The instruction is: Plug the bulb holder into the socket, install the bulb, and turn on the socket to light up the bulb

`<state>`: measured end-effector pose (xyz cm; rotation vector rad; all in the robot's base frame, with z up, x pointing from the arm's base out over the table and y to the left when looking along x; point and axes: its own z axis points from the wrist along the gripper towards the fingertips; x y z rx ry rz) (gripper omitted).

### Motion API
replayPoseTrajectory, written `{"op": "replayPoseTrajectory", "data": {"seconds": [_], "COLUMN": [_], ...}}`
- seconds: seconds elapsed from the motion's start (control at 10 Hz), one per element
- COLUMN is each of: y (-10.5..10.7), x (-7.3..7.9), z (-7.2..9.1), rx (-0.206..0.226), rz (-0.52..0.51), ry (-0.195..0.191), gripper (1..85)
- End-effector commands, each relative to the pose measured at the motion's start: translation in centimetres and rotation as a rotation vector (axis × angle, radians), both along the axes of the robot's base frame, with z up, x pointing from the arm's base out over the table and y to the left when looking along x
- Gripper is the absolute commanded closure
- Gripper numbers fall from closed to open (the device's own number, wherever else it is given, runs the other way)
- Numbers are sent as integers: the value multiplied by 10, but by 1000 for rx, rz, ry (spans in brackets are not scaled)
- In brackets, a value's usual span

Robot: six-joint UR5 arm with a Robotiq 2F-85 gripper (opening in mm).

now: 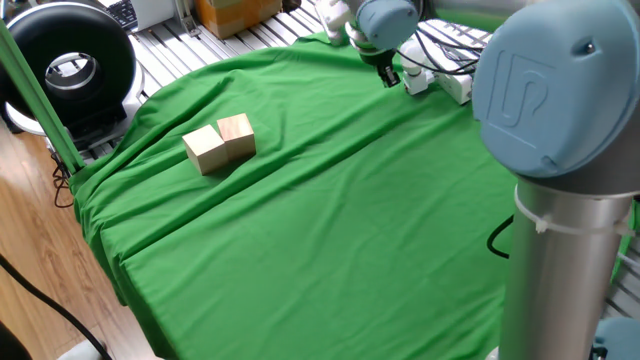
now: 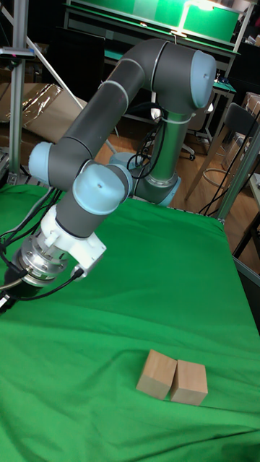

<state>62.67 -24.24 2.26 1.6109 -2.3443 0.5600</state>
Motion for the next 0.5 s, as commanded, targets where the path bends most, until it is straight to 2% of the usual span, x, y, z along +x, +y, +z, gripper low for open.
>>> {"op": "replayPoseTrajectory", "data": {"seconds": [0.0, 0.1, 0.4], "y": [-14, -14, -22], "x": [-4, -7, -11], "z": [-7, -8, -6], "rx": [-20, -22, -69], "rz": [-1, -4, 0], "ry": [16, 26, 57], "gripper": [847, 847, 847]}}
